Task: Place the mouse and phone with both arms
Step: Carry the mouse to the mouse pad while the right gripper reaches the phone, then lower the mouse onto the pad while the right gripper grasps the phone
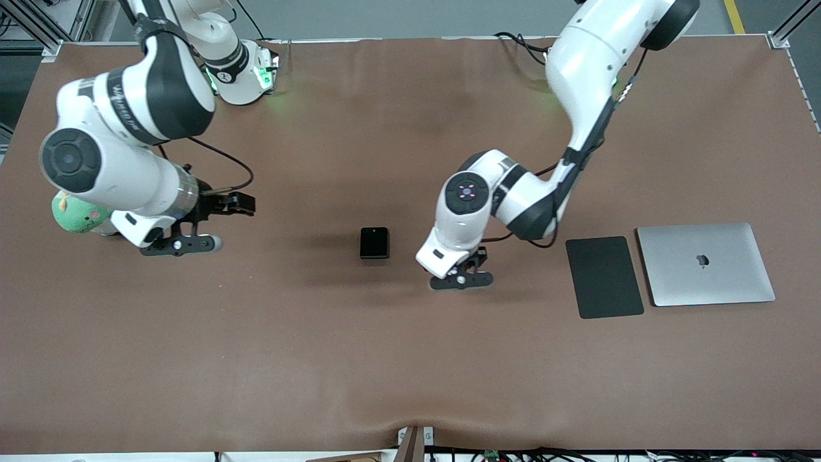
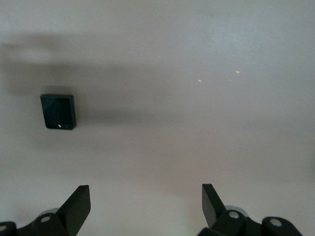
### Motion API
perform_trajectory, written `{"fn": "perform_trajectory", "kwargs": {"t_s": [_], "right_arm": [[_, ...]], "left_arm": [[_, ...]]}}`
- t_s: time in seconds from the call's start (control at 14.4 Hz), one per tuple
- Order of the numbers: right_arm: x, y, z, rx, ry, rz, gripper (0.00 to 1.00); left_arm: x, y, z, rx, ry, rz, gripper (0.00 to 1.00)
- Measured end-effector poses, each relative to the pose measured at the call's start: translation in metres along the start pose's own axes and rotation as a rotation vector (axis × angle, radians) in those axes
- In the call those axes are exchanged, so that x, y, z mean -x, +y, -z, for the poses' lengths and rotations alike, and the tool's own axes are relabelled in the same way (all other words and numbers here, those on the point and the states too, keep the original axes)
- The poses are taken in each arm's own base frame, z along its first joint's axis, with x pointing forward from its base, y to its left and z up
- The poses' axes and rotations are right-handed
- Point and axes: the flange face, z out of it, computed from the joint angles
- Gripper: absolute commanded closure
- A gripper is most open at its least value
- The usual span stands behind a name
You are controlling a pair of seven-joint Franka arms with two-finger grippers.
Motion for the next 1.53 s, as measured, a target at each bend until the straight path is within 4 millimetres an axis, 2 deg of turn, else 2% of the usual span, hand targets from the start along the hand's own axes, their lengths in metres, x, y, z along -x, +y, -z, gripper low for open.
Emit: {"fn": "perform_trajectory", "kwargs": {"t_s": [0.14, 0.35, 0.49, 0.69, 0.83, 0.97, 1.04, 1.25, 1.53], "right_arm": [[0.0, -0.015, -0.014, -0.016, 0.01, 0.004, 0.0], [0.0, -0.037, -0.028, -0.036, 0.018, -0.015, 0.0], [0.001, -0.067, -0.042, -0.036, 0.031, -0.044, 0.0], [0.001, -0.116, -0.075, -0.026, 0.059, -0.069, 0.0], [-0.004, -0.133, -0.098, -0.022, 0.08, -0.083, 0.0], [-0.006, -0.148, -0.119, -0.018, 0.093, -0.095, 0.0], [-0.007, -0.156, -0.13, -0.014, 0.097, -0.095, 0.0], [-0.009, -0.177, -0.161, -0.011, 0.125, -0.094, 0.0], [-0.01, -0.199, -0.214, 0.006, 0.138, -0.103, 0.0]], "left_arm": [[-0.025, -0.033, 0.023, 0.0, 0.022, -0.013, 0.5], [-0.056, -0.097, 0.036, -0.013, 0.018, -0.063, 0.5], [-0.071, -0.143, 0.037, -0.01, 0.0, -0.101, 0.5], [-0.087, -0.22, 0.035, 0.014, -0.04, -0.153, 0.5], [-0.092, -0.274, 0.027, 0.032, -0.074, -0.161, 0.5], [-0.09, -0.316, 0.014, 0.038, -0.107, -0.145, 0.5], [-0.087, -0.327, 0.007, 0.033, -0.123, -0.143, 0.5], [-0.078, -0.342, -0.009, -0.027, -0.143, -0.165, 0.5], [-0.067, -0.367, -0.034, -0.069, -0.123, -0.166, 0.5]]}}
